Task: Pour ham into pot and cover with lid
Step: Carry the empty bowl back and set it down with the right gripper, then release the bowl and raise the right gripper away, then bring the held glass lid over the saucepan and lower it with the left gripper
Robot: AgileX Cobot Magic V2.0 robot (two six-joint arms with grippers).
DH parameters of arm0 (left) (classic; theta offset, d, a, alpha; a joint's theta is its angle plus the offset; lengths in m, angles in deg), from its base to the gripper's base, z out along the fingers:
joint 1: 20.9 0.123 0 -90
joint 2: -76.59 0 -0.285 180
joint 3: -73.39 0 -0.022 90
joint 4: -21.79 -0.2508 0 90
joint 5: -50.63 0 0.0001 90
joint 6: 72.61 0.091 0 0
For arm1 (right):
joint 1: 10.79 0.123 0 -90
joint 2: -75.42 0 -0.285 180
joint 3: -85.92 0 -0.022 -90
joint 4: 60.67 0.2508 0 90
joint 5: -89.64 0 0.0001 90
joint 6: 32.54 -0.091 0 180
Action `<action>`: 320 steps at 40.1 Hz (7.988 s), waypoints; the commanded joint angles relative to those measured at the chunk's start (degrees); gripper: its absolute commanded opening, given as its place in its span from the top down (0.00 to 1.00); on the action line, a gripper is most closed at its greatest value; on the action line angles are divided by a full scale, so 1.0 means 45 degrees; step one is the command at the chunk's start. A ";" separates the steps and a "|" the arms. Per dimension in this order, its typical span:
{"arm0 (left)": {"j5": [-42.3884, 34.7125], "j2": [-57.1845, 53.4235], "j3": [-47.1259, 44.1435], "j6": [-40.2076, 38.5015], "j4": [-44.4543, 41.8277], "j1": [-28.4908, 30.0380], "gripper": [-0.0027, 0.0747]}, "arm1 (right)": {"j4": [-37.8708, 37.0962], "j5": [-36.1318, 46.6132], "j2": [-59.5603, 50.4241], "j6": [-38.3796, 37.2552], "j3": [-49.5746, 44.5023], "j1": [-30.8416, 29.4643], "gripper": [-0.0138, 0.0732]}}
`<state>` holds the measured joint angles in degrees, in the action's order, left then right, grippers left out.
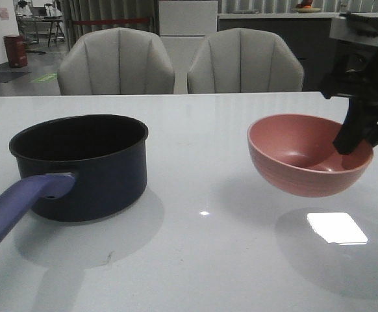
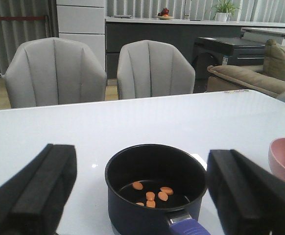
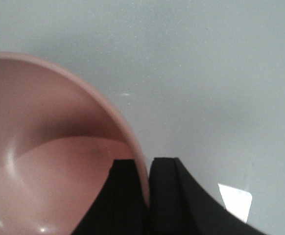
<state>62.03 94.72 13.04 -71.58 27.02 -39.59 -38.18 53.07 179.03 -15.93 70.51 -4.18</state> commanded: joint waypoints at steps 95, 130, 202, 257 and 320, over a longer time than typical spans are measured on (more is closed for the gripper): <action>-0.0830 0.0102 0.0336 -0.0004 0.0143 -0.0121 0.21 | -0.0726 0.6663 -1.9816 0.0253 -1.1550 0.2568 0.43; 0.0215 0.4166 0.2348 -0.0687 0.0137 0.0143 0.07 | -0.0726 0.6647 -1.9816 0.0253 -1.1726 0.2568 0.68; 0.9659 2.0168 1.2297 -0.2039 -0.0900 0.6184 0.07 | -0.0726 0.6647 -1.9816 0.0253 -1.1726 0.2568 0.68; 1.2224 2.0182 1.6820 -0.2039 -0.0644 0.4485 0.65 | -0.0726 0.6647 -1.9816 0.0253 -1.1726 0.2568 0.68; 1.1633 2.1211 1.8247 -0.0434 -0.1088 -0.0938 0.65 | -0.0726 0.6647 -1.9816 0.0253 -1.1726 0.2568 0.68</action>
<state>116.39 192.35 93.10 -73.61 21.79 -43.46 -41.52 78.56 89.31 -15.14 16.05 7.23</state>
